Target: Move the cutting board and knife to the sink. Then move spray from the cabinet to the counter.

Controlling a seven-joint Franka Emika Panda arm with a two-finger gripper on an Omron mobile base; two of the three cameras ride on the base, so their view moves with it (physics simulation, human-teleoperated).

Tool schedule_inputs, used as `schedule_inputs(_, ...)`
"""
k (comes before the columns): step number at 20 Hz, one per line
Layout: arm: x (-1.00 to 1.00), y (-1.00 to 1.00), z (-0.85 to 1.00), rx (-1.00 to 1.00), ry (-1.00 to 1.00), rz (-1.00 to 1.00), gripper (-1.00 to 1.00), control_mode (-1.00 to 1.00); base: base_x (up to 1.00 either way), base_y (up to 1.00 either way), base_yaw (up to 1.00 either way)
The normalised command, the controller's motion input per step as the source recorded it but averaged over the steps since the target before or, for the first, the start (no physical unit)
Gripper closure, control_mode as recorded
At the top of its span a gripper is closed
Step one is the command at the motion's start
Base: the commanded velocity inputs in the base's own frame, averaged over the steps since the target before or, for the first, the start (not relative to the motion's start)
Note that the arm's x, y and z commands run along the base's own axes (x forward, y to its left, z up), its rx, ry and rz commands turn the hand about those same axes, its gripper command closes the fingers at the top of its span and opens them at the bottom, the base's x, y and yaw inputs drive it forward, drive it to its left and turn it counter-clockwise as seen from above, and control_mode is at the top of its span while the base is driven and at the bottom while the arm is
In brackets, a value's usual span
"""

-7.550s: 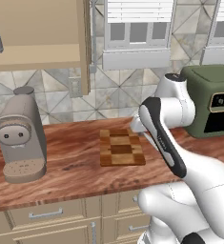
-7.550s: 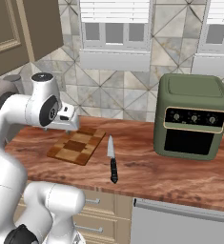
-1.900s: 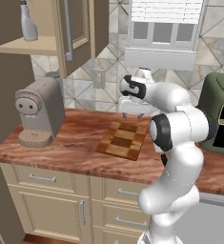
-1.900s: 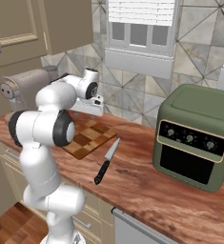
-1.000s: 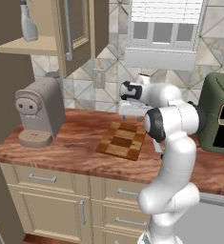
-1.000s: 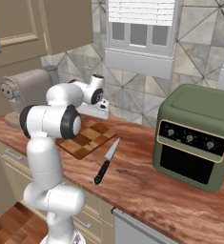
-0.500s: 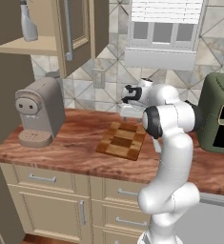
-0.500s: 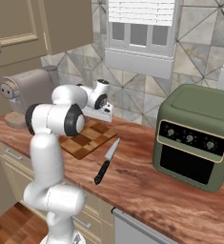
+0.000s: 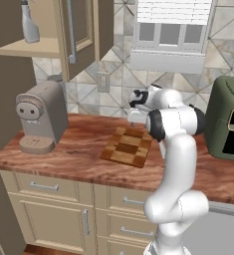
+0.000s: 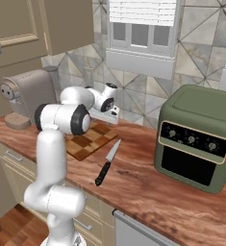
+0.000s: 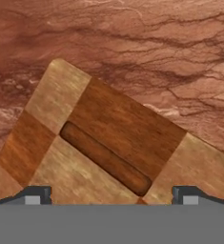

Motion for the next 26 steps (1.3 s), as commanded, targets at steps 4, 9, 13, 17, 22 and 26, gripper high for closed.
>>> schedule_inputs(4,0.37,0.0,-0.14,0.0,0.0,-0.01,-1.0,-1.0,0.0,0.0,0.0)
schedule_inputs(9,0.34,-0.02,-0.18,0.0,0.0,0.0,-1.0,-1.0,0.0,0.0,0.0)
schedule_inputs(13,0.3,-0.07,-0.21,0.0,0.0,0.0,-1.0,-1.0,0.0,0.0,0.0)
schedule_inputs(17,0.24,-0.04,-0.28,0.0,0.0,0.0,-1.0,-1.0,0.0,0.0,0.0)
schedule_inputs(22,0.24,-0.05,-0.24,0.0,0.0,0.0,-1.0,-1.0,0.0,0.0,0.0)
schedule_inputs(26,0.17,-0.04,-0.18,0.0,-0.01,0.0,-1.0,-1.0,0.0,0.0,0.0)
